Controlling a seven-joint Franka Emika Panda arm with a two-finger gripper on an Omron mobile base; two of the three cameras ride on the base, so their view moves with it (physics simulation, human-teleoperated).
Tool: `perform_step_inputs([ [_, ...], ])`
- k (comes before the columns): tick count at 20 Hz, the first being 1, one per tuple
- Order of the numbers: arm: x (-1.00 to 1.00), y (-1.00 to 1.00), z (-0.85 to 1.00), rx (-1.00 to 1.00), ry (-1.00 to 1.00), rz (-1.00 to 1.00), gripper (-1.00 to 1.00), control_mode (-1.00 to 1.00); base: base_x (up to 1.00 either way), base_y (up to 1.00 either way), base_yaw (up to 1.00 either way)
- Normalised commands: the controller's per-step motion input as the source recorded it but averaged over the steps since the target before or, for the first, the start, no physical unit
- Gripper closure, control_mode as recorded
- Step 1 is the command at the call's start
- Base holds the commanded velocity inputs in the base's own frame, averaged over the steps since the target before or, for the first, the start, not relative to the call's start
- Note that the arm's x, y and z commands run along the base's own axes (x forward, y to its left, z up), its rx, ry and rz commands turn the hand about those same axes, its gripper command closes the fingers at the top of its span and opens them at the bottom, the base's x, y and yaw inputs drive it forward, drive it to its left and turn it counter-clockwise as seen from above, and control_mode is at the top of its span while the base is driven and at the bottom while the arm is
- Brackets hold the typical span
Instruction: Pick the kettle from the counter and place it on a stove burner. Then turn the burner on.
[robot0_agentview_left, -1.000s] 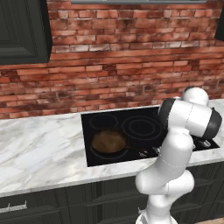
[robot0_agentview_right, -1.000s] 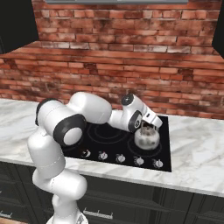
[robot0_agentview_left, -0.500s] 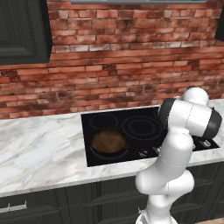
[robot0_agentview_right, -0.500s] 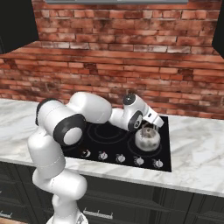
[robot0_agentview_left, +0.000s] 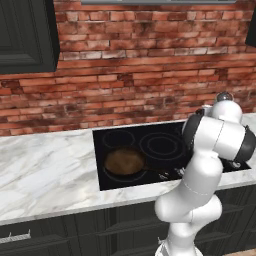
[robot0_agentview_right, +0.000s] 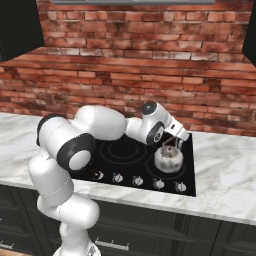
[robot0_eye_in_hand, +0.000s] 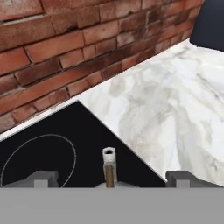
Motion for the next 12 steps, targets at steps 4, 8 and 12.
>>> perform_step_inputs([
  [4,-0.55,-0.1,0.03,0.0,0.08,0.08,-1.0,-1.0,0.0,0.0,0.0],
  [8,-0.8,-0.2,0.0,0.0,0.09,0.16,-1.0,-1.0,0.0,0.0,0.0],
  [12,-0.76,-0.21,0.0,0.0,0.13,0.2,-1.0,-1.0,0.0,0.0,0.0],
])
